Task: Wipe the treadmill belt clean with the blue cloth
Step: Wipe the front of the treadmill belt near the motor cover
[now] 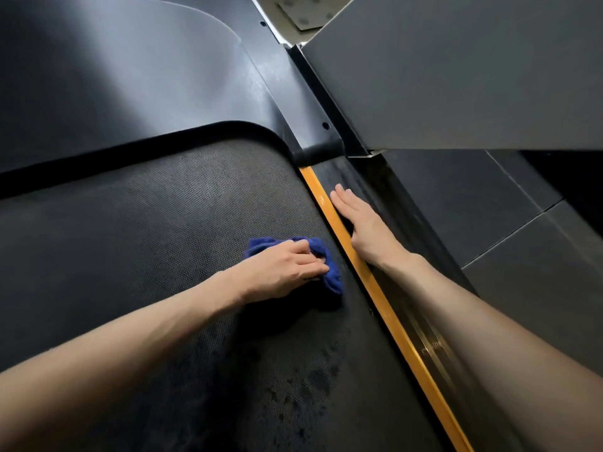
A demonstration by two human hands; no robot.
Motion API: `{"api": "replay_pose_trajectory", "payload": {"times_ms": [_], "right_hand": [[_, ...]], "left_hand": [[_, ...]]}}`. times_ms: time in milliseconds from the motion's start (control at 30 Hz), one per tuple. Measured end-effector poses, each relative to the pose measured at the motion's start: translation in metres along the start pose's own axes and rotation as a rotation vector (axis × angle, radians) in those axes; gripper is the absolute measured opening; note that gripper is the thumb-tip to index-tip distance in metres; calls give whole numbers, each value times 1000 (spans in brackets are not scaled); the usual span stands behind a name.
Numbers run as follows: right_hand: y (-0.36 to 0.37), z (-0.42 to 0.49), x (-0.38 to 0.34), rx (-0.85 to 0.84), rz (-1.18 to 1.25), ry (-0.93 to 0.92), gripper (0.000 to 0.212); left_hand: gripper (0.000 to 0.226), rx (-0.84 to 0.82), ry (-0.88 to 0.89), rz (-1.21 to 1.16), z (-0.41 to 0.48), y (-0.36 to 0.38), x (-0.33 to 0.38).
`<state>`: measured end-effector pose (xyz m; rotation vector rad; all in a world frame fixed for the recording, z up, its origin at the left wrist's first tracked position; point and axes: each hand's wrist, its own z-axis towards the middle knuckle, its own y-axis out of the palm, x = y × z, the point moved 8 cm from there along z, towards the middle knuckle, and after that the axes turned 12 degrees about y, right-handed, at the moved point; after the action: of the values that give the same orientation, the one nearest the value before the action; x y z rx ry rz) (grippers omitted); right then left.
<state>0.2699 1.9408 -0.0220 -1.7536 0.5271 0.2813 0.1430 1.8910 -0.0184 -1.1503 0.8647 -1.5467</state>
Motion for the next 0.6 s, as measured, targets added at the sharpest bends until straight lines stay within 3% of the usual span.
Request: {"api": "replay_pose_trajectory", "payload": {"times_ms": [133, 200, 300, 467, 600], "right_hand": [[1, -1, -1, 2, 24, 7, 78], [-1, -2, -2, 12, 25, 4, 78], [1, -4, -4, 10, 27, 5, 74], [1, -8, -9, 50, 61, 11, 65], [-2, -9, -10, 44, 119, 19, 61]], "left_hand": [[36, -142, 203, 21, -1, 1, 25], [48, -214, 207, 85, -13, 8, 19], [58, -269, 135, 99, -31, 20, 13], [51, -245, 28, 124, -32, 27, 14], [44, -171, -152, -47, -28, 10, -12]]}}
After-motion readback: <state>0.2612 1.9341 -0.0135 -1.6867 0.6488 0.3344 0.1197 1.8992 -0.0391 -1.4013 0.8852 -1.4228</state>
